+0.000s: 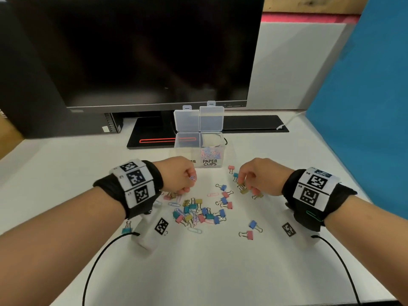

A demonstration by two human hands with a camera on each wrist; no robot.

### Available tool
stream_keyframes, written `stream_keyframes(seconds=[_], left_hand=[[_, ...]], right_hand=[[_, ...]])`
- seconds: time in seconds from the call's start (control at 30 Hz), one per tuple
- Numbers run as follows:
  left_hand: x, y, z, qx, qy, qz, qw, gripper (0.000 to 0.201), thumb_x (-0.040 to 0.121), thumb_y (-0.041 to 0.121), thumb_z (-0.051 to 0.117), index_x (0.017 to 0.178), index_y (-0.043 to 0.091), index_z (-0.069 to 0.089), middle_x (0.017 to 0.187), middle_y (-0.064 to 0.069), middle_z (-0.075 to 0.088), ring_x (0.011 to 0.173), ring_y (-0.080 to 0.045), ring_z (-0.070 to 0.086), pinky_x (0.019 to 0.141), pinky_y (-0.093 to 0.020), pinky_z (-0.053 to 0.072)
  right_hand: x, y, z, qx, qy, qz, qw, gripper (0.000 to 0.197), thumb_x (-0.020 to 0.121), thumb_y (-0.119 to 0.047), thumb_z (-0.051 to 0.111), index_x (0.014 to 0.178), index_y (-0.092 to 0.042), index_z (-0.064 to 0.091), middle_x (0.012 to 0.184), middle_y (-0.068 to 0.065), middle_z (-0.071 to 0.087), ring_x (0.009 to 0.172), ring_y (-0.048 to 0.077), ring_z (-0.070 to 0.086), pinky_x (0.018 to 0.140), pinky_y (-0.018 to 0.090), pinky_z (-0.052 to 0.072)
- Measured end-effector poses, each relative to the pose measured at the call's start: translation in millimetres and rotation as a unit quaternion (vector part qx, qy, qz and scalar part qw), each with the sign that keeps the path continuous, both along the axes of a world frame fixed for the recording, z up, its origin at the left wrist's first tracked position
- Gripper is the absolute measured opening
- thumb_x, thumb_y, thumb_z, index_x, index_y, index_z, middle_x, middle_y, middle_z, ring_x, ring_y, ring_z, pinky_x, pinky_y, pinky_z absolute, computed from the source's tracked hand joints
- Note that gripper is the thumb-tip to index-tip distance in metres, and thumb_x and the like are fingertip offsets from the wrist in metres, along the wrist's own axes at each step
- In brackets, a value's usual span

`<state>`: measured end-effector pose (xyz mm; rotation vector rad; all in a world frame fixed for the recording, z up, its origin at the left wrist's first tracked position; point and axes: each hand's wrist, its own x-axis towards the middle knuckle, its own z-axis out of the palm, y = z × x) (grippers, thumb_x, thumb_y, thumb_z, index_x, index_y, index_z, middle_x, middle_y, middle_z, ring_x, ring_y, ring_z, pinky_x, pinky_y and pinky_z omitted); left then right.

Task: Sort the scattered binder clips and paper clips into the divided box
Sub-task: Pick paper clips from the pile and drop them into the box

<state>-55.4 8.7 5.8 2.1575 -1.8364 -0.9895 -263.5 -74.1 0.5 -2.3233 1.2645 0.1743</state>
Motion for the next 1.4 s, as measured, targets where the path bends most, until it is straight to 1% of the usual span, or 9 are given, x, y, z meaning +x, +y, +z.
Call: stream_keyframes(seconds=[0.2,0.5,0.67,0.8,0.9,0.97,1.1,1.27,1.4], left_hand=[[18,13,-8,0.032,0.145,0.062,0.987,0.006,0.089,0.001,0.058,0.087,0.006,0.059,0.084,-0.014,0.069,0.059,-0.02,0.056,0.059,-0.027,0.049],[9,-1,-5,0.067,0.317,0.134,0.936,0.018,0.09,-0.003,0.056,0.103,0.008,0.063,0.08,-0.01,0.066,0.06,-0.013,0.062,0.048,-0.018,0.051],[0,-15,-10,0.116,0.37,0.187,0.902,0.013,0.091,0.002,0.05,0.08,0.006,0.055,0.067,-0.007,0.051,0.056,-0.015,0.045,0.05,-0.022,0.044],[-14,-29,-14,0.128,0.191,0.141,0.963,0.03,0.091,0.034,0.057,0.071,0.014,0.051,0.06,-0.002,0.043,0.053,-0.014,0.037,0.051,-0.026,0.034],[-27,-34,-18,0.049,-0.087,-0.015,0.995,0.037,0.087,0.042,0.06,0.097,0.007,0.066,0.09,-0.006,0.064,0.081,-0.022,0.06,0.072,-0.032,0.049],[-32,-35,-17,0.009,-0.158,-0.049,0.986,0.032,0.086,0.032,0.062,0.105,0.005,0.067,0.106,-0.009,0.068,0.098,-0.024,0.064,0.078,-0.03,0.05],[-22,-30,-12,0.008,-0.187,-0.052,0.981,0.028,0.085,0.027,0.063,0.103,0.006,0.068,0.107,-0.008,0.067,0.098,-0.023,0.063,0.081,-0.03,0.05],[7,-2,-3,-0.007,-0.107,-0.061,0.992,0.012,0.083,0.03,0.068,0.079,0.019,0.064,0.09,0.001,0.066,0.081,-0.018,0.061,0.081,-0.032,0.054],[15,26,-1,-0.029,-0.064,-0.077,0.995,0.013,0.078,0.033,0.073,0.081,0.021,0.069,0.078,0.011,0.063,0.071,-0.005,0.055,0.065,-0.02,0.047]], right_hand=[[8,2,-5,-0.004,0.03,0.035,0.999,0.029,0.092,-0.002,0.044,0.112,-0.015,0.062,0.091,0.001,0.057,0.058,0.011,0.055,0.071,0.027,0.054],[-19,-22,0,-0.003,0.018,-0.008,1.0,0.031,0.092,-0.002,0.041,0.105,-0.016,0.065,0.076,-0.001,0.064,0.058,0.011,0.058,0.077,0.03,0.056],[-11,-9,0,-0.009,0.037,0.07,0.997,0.037,0.094,-0.003,0.039,0.116,-0.018,0.064,0.09,-0.002,0.059,0.069,0.011,0.054,0.08,0.025,0.052],[8,8,-6,0.008,-0.025,0.129,0.991,0.037,0.09,0.002,0.041,0.107,-0.019,0.067,0.091,0.002,0.064,0.053,-0.006,0.05,0.069,0.002,0.042],[23,17,-13,0.029,-0.066,0.135,0.988,0.033,0.09,0.003,0.044,0.099,-0.018,0.067,0.086,0.0,0.065,0.048,-0.001,0.057,0.089,0.032,0.054],[30,19,-15,0.009,-0.081,0.117,0.99,0.032,0.089,0.005,0.043,0.097,-0.016,0.065,0.077,-0.003,0.061,0.054,0.009,0.064,0.088,0.037,0.055],[47,19,-13,-0.04,-0.055,0.111,0.992,0.033,0.086,0.009,0.043,0.097,-0.014,0.065,0.08,-0.001,0.055,0.069,0.022,0.064,0.073,0.03,0.056],[69,21,-7,-0.093,0.071,0.216,0.969,0.015,0.085,0.002,0.057,0.094,-0.007,0.065,0.079,0.002,0.051,0.071,0.021,0.049,0.052,0.016,0.034],[76,26,-7,-0.128,0.145,0.269,0.944,0.007,0.087,-0.003,0.059,0.092,-0.007,0.061,0.098,0.012,0.064,0.063,0.021,0.048,0.042,0.016,0.031]])
